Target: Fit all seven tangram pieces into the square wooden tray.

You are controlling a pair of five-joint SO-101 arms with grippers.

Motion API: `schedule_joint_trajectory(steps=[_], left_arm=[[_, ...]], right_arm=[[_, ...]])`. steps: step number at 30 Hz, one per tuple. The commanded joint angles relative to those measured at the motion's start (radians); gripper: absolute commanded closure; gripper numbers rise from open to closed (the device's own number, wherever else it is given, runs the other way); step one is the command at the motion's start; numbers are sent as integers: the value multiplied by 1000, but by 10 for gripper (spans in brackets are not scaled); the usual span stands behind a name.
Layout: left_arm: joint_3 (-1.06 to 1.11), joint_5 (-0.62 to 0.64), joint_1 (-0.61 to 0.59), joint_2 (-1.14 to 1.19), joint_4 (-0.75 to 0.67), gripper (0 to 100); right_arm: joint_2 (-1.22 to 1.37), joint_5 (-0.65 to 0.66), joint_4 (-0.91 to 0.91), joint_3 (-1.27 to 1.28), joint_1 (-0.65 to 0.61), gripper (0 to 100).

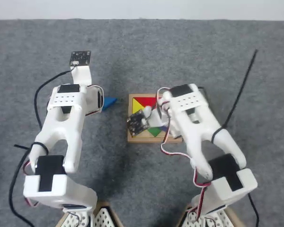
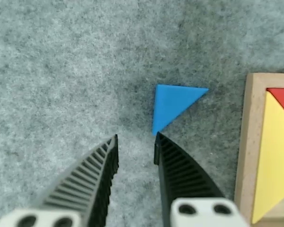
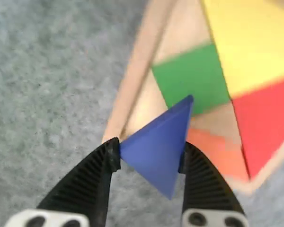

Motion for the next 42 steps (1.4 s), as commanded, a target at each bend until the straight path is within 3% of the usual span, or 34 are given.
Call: schedule_joint_trajectory(steps=[1, 20, 33, 42], left_arm=[[-47, 8, 6, -6, -21, 879], [-47, -11, 8, -6, -20, 879], [-48, -11, 9, -6, -17, 879], [-48, -11, 9, -6, -17, 879]], right_arm=[[-8, 86, 25, -54, -33, 894], [-5, 460, -25, -51, -24, 894], [73, 499, -108, -55, 44, 888], [73, 499, -111, -55, 53, 793]])
